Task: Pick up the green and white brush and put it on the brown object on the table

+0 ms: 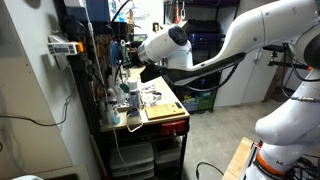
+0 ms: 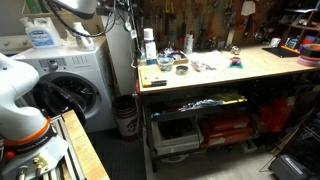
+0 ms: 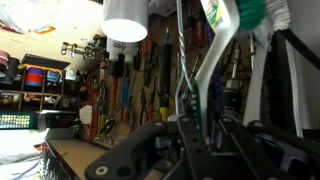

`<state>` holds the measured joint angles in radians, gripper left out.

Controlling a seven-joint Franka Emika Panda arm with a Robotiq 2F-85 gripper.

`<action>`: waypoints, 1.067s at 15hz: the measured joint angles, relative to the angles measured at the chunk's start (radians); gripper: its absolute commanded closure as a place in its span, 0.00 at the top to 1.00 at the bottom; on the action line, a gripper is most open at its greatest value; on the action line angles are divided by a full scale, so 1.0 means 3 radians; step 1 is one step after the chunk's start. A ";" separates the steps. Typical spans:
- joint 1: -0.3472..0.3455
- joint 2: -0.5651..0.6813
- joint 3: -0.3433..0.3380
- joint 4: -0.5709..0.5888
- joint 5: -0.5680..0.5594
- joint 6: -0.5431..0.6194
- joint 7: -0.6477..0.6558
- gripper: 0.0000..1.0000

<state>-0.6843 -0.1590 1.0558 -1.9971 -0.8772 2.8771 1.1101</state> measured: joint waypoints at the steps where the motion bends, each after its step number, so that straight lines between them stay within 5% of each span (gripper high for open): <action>1: 0.0020 -0.0006 -0.0018 -0.0023 0.0031 0.0000 -0.0011 0.04; 16: 0.0235 -0.0087 -0.0245 -0.0111 0.0245 0.0276 -0.0148 0.04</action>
<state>-0.6137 -0.1851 0.9822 -2.0306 -0.8038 2.9598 1.0657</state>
